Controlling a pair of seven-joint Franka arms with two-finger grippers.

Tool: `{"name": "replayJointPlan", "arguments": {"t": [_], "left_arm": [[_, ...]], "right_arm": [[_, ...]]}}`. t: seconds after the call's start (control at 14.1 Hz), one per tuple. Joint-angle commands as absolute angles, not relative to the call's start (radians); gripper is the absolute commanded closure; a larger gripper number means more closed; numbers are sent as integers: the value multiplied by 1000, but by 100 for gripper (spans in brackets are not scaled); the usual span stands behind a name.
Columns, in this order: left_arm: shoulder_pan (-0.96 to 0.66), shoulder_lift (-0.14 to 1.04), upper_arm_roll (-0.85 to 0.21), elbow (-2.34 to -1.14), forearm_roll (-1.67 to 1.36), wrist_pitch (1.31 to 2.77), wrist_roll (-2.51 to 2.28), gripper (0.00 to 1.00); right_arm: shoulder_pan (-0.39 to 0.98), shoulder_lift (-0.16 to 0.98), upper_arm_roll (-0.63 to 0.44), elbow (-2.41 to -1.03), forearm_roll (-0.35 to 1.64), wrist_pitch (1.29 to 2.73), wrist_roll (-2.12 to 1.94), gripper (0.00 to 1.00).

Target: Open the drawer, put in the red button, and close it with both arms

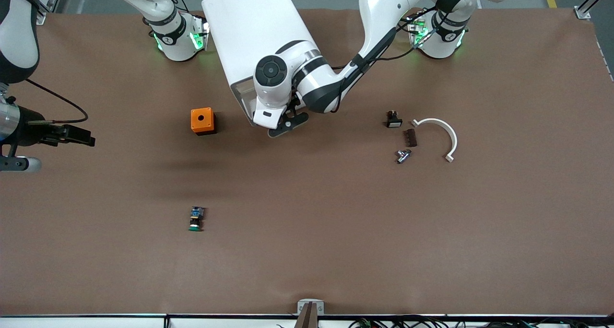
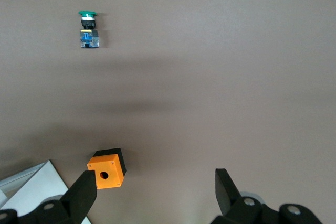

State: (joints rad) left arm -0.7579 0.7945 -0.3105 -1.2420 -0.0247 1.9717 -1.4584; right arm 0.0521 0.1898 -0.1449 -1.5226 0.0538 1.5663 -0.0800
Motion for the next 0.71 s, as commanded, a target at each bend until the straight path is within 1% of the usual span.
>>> {"name": "replayJointPlan", "arguments": {"t": [0.0,0.42,0.64], "left_arm": [[-756,784,-319,-1265,-89,1976,-1479,1],[-756,793,-319,-1301,-276,1983,-1482,1],[-752,793,-319,-1312,-291,1985,-1470,1]], "right_arm": [[32,173,-129,-1505,8,1551,-120,0],[32,172,-138,-1506,0,1552,-124,0],[32,173,-149,-1508,-29,1554,-158,0]]}}
